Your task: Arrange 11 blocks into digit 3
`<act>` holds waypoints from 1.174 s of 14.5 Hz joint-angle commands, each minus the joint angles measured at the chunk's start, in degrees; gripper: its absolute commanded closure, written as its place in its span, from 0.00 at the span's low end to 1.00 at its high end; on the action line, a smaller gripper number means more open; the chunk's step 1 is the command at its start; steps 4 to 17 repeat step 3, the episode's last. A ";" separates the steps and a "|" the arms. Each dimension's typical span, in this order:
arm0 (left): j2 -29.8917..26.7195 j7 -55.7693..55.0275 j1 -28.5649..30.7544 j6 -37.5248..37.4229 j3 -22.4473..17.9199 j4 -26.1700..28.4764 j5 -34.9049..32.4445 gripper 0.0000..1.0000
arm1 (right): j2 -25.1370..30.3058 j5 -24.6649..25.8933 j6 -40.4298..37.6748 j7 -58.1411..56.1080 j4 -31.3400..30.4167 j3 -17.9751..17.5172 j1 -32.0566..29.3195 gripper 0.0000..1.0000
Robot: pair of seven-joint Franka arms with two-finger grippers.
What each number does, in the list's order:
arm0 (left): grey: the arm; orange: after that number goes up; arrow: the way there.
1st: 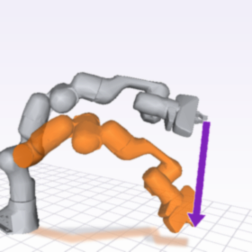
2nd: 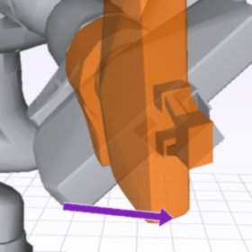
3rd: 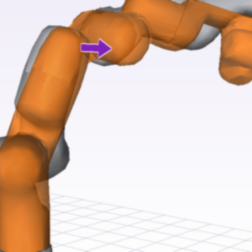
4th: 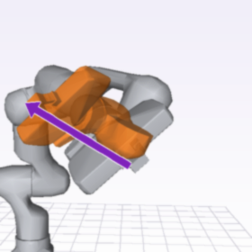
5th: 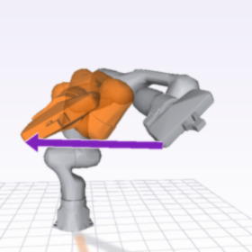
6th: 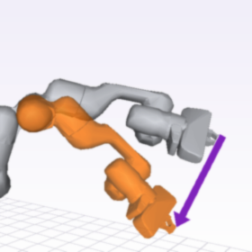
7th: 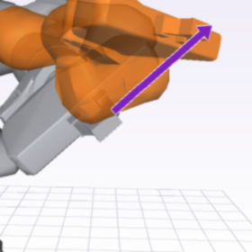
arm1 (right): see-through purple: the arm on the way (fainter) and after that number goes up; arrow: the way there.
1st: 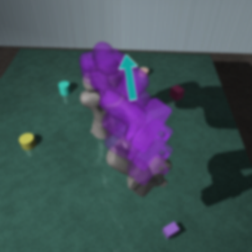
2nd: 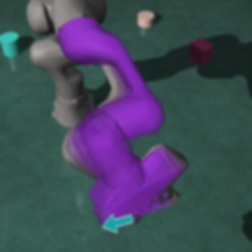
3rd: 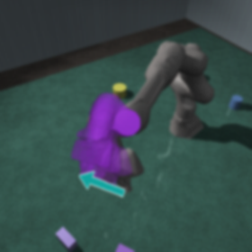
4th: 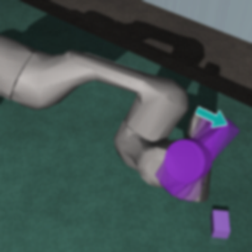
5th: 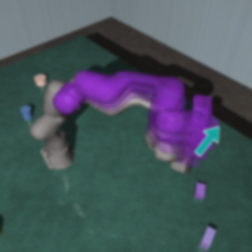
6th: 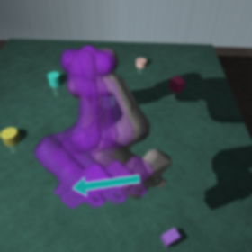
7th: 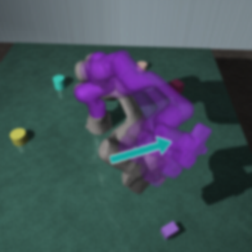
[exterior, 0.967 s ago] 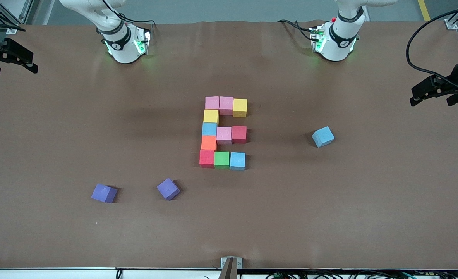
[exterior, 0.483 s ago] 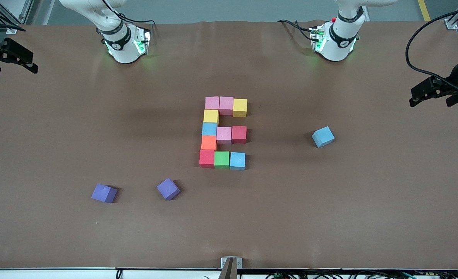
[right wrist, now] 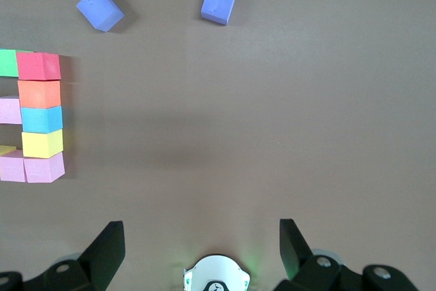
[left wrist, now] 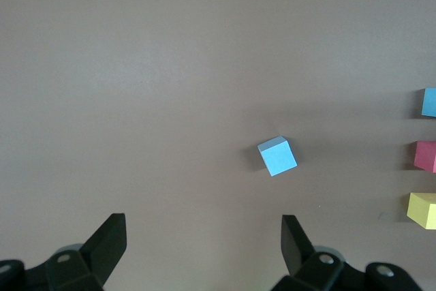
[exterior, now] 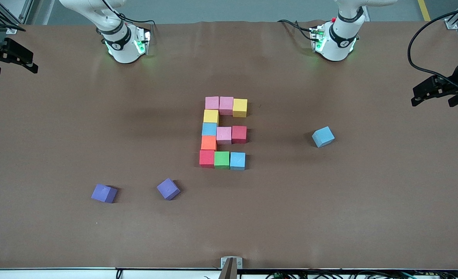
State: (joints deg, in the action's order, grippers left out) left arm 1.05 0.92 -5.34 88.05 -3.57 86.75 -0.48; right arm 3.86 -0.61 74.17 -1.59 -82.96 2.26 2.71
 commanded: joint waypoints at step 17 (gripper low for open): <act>0.79 0.75 0.07 -1.13 -0.12 -1.85 0.04 0.00 | 1.59 0.43 0.27 -0.43 -1.59 -0.07 0.19 0.00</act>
